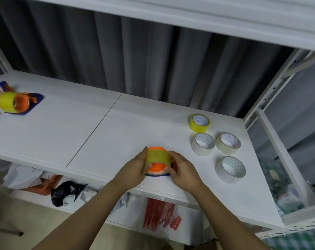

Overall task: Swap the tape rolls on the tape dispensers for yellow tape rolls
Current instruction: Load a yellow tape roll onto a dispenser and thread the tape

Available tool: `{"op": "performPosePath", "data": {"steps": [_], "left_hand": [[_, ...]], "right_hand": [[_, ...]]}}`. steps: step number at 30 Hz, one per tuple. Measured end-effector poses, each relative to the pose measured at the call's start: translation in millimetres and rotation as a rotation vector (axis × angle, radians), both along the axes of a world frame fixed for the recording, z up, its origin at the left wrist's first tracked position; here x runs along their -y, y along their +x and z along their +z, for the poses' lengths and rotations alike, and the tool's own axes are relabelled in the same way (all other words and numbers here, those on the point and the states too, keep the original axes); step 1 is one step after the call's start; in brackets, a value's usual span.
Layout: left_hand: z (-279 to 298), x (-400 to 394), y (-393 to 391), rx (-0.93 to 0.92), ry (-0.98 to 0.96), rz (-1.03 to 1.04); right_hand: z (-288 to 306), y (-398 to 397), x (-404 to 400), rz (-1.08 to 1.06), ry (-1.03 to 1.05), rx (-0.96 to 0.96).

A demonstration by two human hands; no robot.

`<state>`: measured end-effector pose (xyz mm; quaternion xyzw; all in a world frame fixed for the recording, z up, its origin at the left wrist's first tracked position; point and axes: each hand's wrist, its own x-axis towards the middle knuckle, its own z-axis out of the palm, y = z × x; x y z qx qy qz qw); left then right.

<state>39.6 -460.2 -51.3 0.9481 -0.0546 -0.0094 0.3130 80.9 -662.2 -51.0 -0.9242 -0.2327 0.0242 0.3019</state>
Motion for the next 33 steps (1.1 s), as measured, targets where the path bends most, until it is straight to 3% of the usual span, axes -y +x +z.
{"op": "performPosePath", "data": {"steps": [3,5,10,12,14,17,21,24,26,29,33], "left_hand": [[-8,10,-3,0.082,0.125,0.138],[-8,14,-1,0.111,0.097,0.212],[11,5,-2,-0.050,-0.290,0.145],[24,-7,1,-0.079,-0.320,0.039],[37,-15,5,-0.047,-0.362,-0.026],[54,-4,8,-0.172,-0.606,-0.069],[56,19,16,-0.273,-0.909,0.088],[58,26,16,-0.209,-0.969,0.151],[59,30,18,-0.177,-0.988,0.178],[58,31,18,-0.108,-0.855,0.089],[57,25,21,-0.075,-0.703,0.032]], "right_hand": [[-6,-5,-8,-0.055,-0.085,0.108],[-7,-9,-14,-0.092,-0.111,0.133],[8,-2,-4,0.004,0.032,-0.014],[18,2,6,0.067,0.100,-0.091],[30,2,14,0.084,0.217,-0.205],[48,-5,15,0.067,0.447,-0.370],[65,-12,7,-0.012,0.723,-0.437],[65,-23,-1,-0.060,0.897,-0.520],[63,-31,-10,-0.062,0.865,-0.526],[56,-36,-24,-0.142,0.786,-0.477],[53,-42,-20,-0.200,0.872,-0.479]]}}
